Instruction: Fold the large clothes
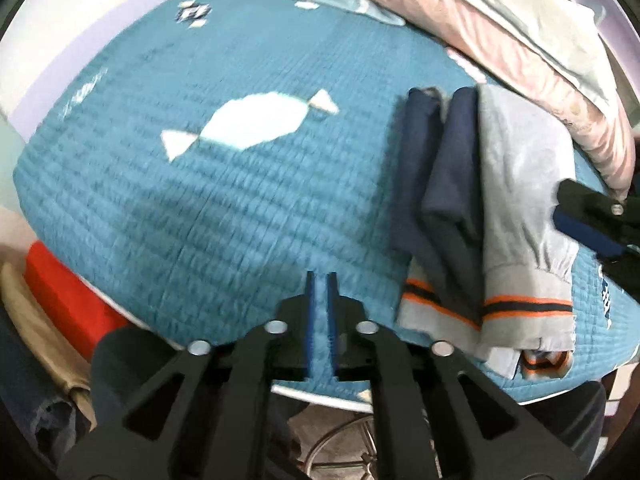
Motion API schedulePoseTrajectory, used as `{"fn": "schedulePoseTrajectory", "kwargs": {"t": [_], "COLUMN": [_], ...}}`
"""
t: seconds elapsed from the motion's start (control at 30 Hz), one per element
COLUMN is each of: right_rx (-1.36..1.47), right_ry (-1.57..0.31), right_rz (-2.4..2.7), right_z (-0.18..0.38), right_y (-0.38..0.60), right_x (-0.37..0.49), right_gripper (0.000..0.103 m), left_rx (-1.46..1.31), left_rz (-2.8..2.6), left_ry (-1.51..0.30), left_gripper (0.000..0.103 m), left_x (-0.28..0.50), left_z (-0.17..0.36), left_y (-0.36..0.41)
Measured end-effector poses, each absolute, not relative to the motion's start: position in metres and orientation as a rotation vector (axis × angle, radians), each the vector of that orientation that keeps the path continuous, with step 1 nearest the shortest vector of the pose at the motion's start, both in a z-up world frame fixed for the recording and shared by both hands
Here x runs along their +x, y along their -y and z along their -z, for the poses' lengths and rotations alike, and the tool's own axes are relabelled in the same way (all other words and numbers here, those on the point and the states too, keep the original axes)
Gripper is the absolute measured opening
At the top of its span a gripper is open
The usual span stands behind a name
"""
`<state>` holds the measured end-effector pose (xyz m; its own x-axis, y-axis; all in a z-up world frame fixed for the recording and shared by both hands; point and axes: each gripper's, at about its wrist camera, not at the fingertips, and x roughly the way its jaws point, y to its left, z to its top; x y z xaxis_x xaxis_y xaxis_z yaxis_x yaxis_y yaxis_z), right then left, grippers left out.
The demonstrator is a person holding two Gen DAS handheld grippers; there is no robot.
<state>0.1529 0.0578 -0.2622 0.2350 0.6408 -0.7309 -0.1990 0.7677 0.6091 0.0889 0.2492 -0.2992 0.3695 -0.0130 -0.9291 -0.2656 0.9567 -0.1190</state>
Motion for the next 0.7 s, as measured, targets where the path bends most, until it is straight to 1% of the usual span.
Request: {"fn": "schedulePoseTrajectory", "kwargs": {"t": [0.13,0.23,0.27,0.3,0.4,0.47,0.5,0.53,0.6,0.7], "right_rx": [0.363,0.324,0.326,0.327,0.343,0.368,0.372,0.352,0.277,0.29], "right_ry": [-1.073,-1.033,-1.042,-1.053,-1.108,-1.173,-1.24,-1.231,-1.18,-1.253], "right_rz": [-0.425,-0.308,-0.283,-0.269,-0.237,-0.222,-0.225,-0.227,-0.233,-0.222], "right_z": [0.245,0.252,0.26,0.268,0.296,0.321,0.342,0.353,0.352,0.338], "right_y": [-0.01,0.022,0.031,0.037,0.045,0.048,0.047,0.047,0.042,0.043], "right_x": [0.155,0.154,0.153,0.152,0.142,0.137,0.135,0.131,0.125,0.123], "right_gripper": [0.027,0.021,0.017,0.015,0.015,0.015,0.014,0.013,0.013,0.014], "left_rx": [-0.244,-0.258,-0.256,-0.25,-0.256,-0.217,-0.18,-0.175,-0.207,-0.226], "left_rz": [-0.073,0.058,0.091,0.13,0.222,0.23,0.203,0.214,0.23,0.228], "left_ry": [-1.156,-1.12,-1.114,-1.112,-1.146,-1.201,-1.212,-1.191,-1.196,-1.218], "left_gripper": [0.01,0.01,0.01,0.01,0.01,0.01,0.009,0.009,0.009,0.009], "left_x": [0.109,0.128,0.133,0.139,0.145,0.149,0.151,0.151,0.151,0.152], "left_z": [0.283,0.278,0.279,0.281,0.293,0.316,0.33,0.339,0.335,0.332], "left_y": [-0.214,-0.181,-0.172,-0.161,-0.135,-0.126,-0.124,-0.125,-0.13,-0.135]}}
